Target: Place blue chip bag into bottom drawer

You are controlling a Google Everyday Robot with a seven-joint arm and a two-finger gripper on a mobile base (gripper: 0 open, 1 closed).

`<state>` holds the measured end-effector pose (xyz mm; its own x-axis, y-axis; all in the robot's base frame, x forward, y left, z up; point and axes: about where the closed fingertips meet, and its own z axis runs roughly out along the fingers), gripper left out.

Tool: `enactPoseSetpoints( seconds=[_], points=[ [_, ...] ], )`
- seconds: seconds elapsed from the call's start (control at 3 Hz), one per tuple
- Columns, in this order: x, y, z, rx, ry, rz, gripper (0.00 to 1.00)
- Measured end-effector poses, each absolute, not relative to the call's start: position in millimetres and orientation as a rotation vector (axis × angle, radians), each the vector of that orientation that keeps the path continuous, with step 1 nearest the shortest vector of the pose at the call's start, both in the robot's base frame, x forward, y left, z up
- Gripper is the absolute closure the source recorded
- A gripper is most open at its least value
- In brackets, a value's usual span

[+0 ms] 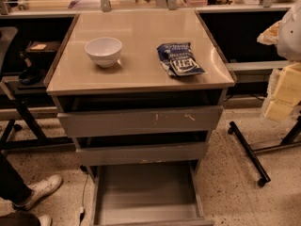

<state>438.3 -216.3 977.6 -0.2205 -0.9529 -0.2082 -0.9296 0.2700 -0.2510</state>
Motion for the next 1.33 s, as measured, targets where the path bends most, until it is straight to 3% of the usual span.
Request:
enactPoseSetpoints(
  seconds=[0.67, 1.33],
  points=[
    [448.5, -215.0, 973.3, -1.646, 2.303, -0.109, 0.00],
    [535.3, -212.4, 957.0, -1.382, 2.519, -0.135, 0.00]
  ],
)
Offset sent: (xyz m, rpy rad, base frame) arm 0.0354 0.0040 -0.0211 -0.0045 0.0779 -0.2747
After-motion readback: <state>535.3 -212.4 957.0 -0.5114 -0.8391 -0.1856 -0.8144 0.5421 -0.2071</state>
